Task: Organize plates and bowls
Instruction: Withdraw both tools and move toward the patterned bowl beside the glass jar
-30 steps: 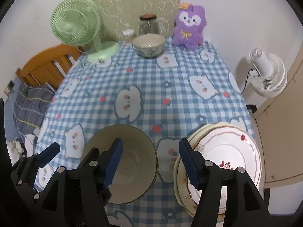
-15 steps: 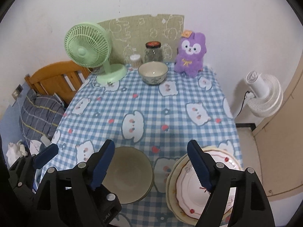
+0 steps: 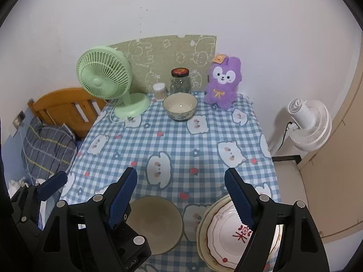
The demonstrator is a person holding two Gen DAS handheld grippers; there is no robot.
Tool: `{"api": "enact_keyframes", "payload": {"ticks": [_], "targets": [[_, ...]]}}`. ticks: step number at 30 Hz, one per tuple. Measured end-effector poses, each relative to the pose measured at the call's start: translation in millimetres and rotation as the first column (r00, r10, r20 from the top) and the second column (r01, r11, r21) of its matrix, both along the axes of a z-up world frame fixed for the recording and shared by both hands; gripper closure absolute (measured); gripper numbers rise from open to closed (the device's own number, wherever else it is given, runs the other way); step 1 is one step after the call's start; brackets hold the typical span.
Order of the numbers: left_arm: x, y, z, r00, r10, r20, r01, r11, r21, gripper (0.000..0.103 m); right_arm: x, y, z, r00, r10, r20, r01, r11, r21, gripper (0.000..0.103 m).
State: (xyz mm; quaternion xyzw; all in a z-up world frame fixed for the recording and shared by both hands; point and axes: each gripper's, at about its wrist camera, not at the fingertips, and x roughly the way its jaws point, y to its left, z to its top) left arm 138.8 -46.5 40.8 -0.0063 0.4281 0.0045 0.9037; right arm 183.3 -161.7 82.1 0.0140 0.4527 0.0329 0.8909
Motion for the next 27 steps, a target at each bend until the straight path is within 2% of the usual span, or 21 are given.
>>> {"api": "enact_keyframes", "payload": {"ticks": [10, 17, 25, 27], "targets": [[23.1, 12.7, 18.5, 0.997, -0.060, 0.044, 0.061, 0.998, -0.019, 0.007, 18.3, 13.0, 16.8, 0.998, -0.040, 0.040, 0.041, 0.999, -0.017, 0.021], [41.6, 19.1, 17.5, 0.994, -0.102, 0.039, 0.103, 0.994, -0.023, 0.011, 26.8, 17.0, 16.8, 0.993, -0.071, 0.095, 0.071, 0.997, 0.000, 0.021], [62.1, 21.3, 11.6, 0.991, -0.119, 0.066, 0.120, 0.993, -0.011, 0.011, 45.5, 17.2, 6.2, 0.993, -0.091, 0.082, 0.091, 0.996, 0.007, 0.021], [65.5, 21.4, 11.4, 0.991, -0.110, 0.080, 0.112, 0.994, -0.019, 0.014, 52.7, 16.4, 3.3, 0.994, -0.085, 0.074, 0.084, 0.996, 0.014, 0.021]]}}
